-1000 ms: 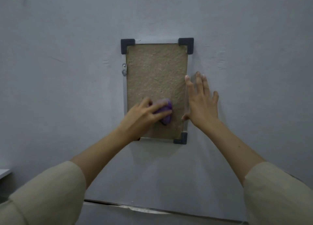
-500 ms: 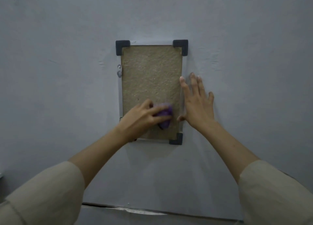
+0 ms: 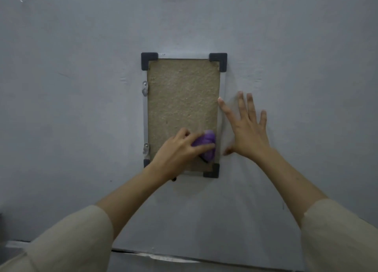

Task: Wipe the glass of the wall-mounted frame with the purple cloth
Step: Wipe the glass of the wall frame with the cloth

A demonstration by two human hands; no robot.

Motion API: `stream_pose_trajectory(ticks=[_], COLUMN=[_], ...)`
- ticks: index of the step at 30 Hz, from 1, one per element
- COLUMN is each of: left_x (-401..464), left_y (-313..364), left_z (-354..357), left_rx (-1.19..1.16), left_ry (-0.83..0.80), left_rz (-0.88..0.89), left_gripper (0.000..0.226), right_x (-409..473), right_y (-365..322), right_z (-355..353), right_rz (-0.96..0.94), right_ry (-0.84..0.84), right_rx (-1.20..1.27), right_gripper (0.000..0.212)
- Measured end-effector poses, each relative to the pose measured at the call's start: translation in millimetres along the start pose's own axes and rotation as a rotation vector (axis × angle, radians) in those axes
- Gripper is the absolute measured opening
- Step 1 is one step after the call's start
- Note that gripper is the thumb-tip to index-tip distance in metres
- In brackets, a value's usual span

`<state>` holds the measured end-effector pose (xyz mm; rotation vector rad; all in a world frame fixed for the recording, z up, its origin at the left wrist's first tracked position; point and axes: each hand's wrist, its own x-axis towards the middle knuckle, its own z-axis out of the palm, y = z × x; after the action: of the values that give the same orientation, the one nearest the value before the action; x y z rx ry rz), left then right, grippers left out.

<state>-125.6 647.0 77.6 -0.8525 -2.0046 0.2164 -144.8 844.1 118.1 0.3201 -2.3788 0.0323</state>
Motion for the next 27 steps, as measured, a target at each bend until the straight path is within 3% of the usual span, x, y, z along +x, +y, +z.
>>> stream_pose_trajectory(ticks=[4, 7, 9, 11, 13, 16, 19, 21, 24, 27], left_x=[11, 22, 30, 36, 37, 29, 13, -2, -26, -43], left_y=[-12, -20, -17, -8, 2, -4, -21, -33, -55, -71], left_z=[-17, -31, -35, -36, -34, -36, -39, -40, -40, -32], left_rx=[-0.221, -0.357, -0.528, -0.91, -1.302, -1.489, -1.433, -1.239, -0.641, -0.144], left_ry=[0.285, 0.391, 0.392, 0.359, 0.346, 0.31, 0.204, 0.192, 0.227, -0.078], left_rz=[-0.508, -0.782, -0.882, -0.945, -1.001, -0.987, -0.82, -0.734, -0.677, -0.546], left_gripper=[0.054, 0.056, 0.056, 0.051, 0.042, 0.038, 0.041, 0.045, 0.055, 0.089], right_x=[-8, -18, -21, -22, -21, -19, -14, -10, -6, -8], right_y=[-8, -29, -47, -63, -73, -78, -81, -83, -80, -76], right_z=[-11, -16, -18, -19, -14, -3, 5, 7, 9, 9], right_rz=[-0.015, -0.114, -0.212, -0.267, -0.259, -0.212, -0.177, -0.159, -0.176, -0.217], right_ry=[0.082, 0.311, 0.351, 0.278, 0.19, 0.202, 0.222, 0.243, 0.246, 0.239], right_rx=[0.067, 0.316, 0.521, 0.577, 0.546, 0.341, 0.21, 0.16, 0.043, -0.097], right_gripper=[0.122, 0.084, 0.062, 0.063, 0.077, 0.08, 0.078, 0.073, 0.073, 0.071])
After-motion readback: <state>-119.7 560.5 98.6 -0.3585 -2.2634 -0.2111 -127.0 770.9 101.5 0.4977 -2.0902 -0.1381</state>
